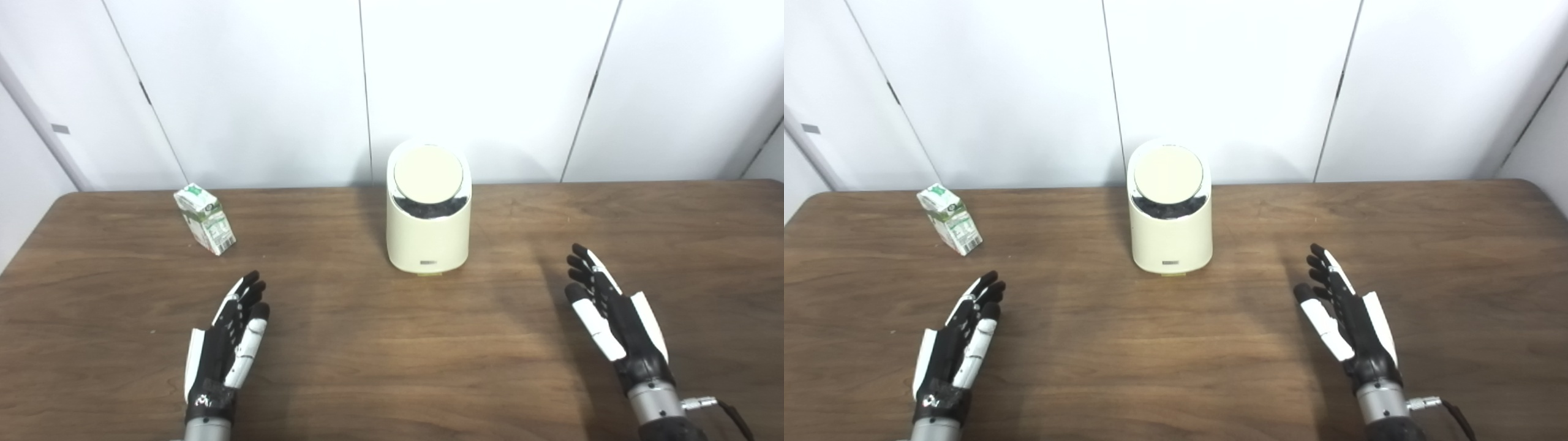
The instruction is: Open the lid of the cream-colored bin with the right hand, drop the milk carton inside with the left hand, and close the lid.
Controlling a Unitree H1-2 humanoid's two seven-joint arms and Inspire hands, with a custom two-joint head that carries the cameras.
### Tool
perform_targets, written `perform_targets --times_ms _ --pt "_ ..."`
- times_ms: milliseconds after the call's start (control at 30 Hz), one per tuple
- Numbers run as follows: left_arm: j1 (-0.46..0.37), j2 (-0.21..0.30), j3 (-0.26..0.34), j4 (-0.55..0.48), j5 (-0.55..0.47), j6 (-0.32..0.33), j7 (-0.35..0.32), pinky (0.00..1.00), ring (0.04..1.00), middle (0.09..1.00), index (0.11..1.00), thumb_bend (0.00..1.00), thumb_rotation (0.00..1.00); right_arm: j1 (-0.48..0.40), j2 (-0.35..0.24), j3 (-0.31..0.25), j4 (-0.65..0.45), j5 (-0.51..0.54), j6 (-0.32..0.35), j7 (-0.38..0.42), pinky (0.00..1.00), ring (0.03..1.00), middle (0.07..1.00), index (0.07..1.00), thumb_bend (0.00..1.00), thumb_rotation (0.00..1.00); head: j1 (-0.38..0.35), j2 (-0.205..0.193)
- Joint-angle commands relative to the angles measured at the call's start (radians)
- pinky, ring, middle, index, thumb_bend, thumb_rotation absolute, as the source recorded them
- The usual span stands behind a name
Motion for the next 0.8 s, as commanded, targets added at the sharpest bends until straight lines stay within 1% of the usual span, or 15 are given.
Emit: perform_targets --times_ms 0,200,267,367,467,600,633,667,733,767 --pt "-0.01 0.012 -0.001 -0.001 0.007 -0.01 -0.001 0.88 0.889 0.876 0.92 0.64 0.79 -0.028 0.005 -0.005 -0.038 0.01 -0.01 -0.007 0.83 0.898 0.913 0.93 0.58 0.92 0.001 -0.002" --pt "-0.009 0.013 0.004 0.003 0.0 -0.008 -0.001 0.86 0.884 0.876 0.921 0.63 0.78 -0.029 0.007 -0.004 -0.038 -0.003 -0.017 -0.013 0.87 0.913 0.919 0.93 0.59 0.92 -0.012 -0.005" --pt "-0.01 0.014 0.004 0.002 0.002 -0.006 -0.002 0.87 0.889 0.878 0.921 0.63 0.78 -0.03 0.006 -0.005 -0.035 0.0 -0.026 -0.013 0.88 0.919 0.923 0.937 0.64 0.9 -0.012 -0.005" --pt "-0.013 0.016 0.003 0.006 0.003 -0.007 -0.003 0.88 0.894 0.881 0.92 0.63 0.78 -0.034 0.005 -0.006 -0.027 0.009 -0.036 -0.012 0.89 0.927 0.931 0.947 0.67 0.87 -0.02 -0.008" --pt "-0.016 0.021 0.001 0.023 0.003 -0.027 -0.004 0.89 0.896 0.883 0.923 0.62 0.78 -0.038 0.004 -0.003 -0.02 0.005 -0.041 -0.013 0.89 0.929 0.935 0.955 0.7 0.85 -0.013 -0.017" --pt "-0.022 0.023 0.002 0.058 -0.002 -0.049 -0.002 0.87 0.888 0.882 0.92 0.61 0.79 -0.056 -0.001 0.0 0.0 -0.002 -0.067 -0.019 0.89 0.927 0.941 0.964 0.71 0.81 -0.014 -0.05" --pt "-0.021 0.021 0.001 0.062 -0.005 -0.052 -0.003 0.87 0.89 0.883 0.921 0.61 0.78 -0.065 -0.003 -0.001 0.008 -0.008 -0.077 -0.025 0.88 0.925 0.94 0.964 0.72 0.8 0.0 -0.061" --pt "-0.02 0.02 0.0 0.064 -0.007 -0.056 -0.004 0.87 0.89 0.882 0.919 0.61 0.77 -0.074 -0.003 -0.004 0.013 -0.013 -0.08 -0.031 0.87 0.917 0.935 0.959 0.73 0.79 0.0 -0.061" --pt "-0.018 0.017 -0.004 0.073 -0.01 -0.069 -0.005 0.87 0.895 0.883 0.921 0.6 0.75 -0.1 -0.006 -0.007 0.022 -0.029 -0.073 -0.04 0.86 0.903 0.926 0.948 0.77 0.77 0.019 -0.082" --pt "-0.016 0.016 -0.006 0.079 -0.009 -0.077 -0.004 0.87 0.896 0.883 0.921 0.6 0.75 -0.112 -0.009 -0.006 0.025 -0.035 -0.069 -0.041 0.85 0.898 0.924 0.947 0.78 0.77 0.021 -0.088"
